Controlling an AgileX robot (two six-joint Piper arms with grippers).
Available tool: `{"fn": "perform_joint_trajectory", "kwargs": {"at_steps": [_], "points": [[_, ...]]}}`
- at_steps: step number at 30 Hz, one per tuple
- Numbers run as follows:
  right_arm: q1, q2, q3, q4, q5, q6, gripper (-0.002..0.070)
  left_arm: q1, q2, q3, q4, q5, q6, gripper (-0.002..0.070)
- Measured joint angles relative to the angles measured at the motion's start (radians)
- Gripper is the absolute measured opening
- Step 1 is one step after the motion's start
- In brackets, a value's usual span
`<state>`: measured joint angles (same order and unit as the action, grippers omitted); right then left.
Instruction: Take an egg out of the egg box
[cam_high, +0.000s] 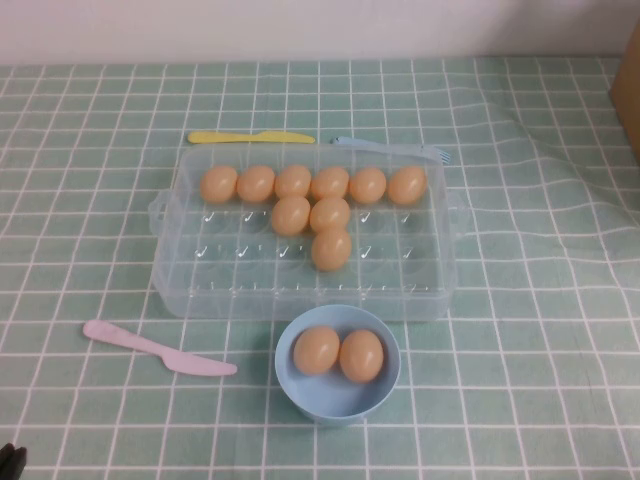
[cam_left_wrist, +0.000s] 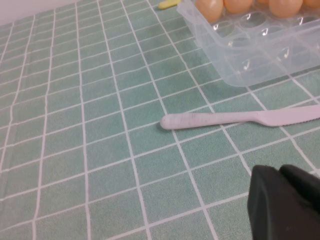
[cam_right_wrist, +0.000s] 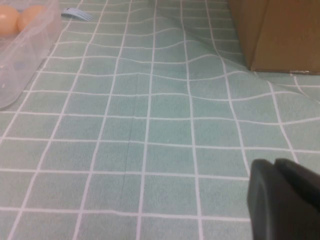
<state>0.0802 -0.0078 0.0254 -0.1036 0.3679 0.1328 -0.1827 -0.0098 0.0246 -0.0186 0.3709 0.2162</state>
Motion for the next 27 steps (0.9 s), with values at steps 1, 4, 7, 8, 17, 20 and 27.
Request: {"fn": "perform_joint_trajectory", "kwargs": {"at_steps": [1,4,7,8,17,20,27], "points": [[0.0,0.0,0.0,0.0,0.0,0.0,-0.0017,0.0,0.0,0.0,0.0,0.0,0.0,-0.0005],[0.0,0.0,0.0,0.0,0.0,0.0,-0.0017,0.0,0.0,0.0,-0.015,-0.004,0.0,-0.0005],[0.0,0.0,0.0,0.0,0.0,0.0,-0.0017,0.0,0.0,0.0,-0.044,-0.011,0.0,-0.0005],[0.0,0.0,0.0,0.0,0.0,0.0,-0.0017,0.0,0.0,0.0,-0.053,-0.016,0.0,-0.0005],[0.0,0.0,0.0,0.0,0.0,0.0,-0.0017,0.0,0.0,0.0,-0.08,-0.026,0.0,-0.0005],[0.0,0.0,0.0,0.0,0.0,0.0,-0.0017,0.0,0.0,0.0,-0.089,-0.03,0.0,-0.0005],[0.0,0.0,0.0,0.0,0.0,0.0,-0.0017,0.0,0.0,0.0,-0.105,-0.032,0.0,-0.0005]]}}
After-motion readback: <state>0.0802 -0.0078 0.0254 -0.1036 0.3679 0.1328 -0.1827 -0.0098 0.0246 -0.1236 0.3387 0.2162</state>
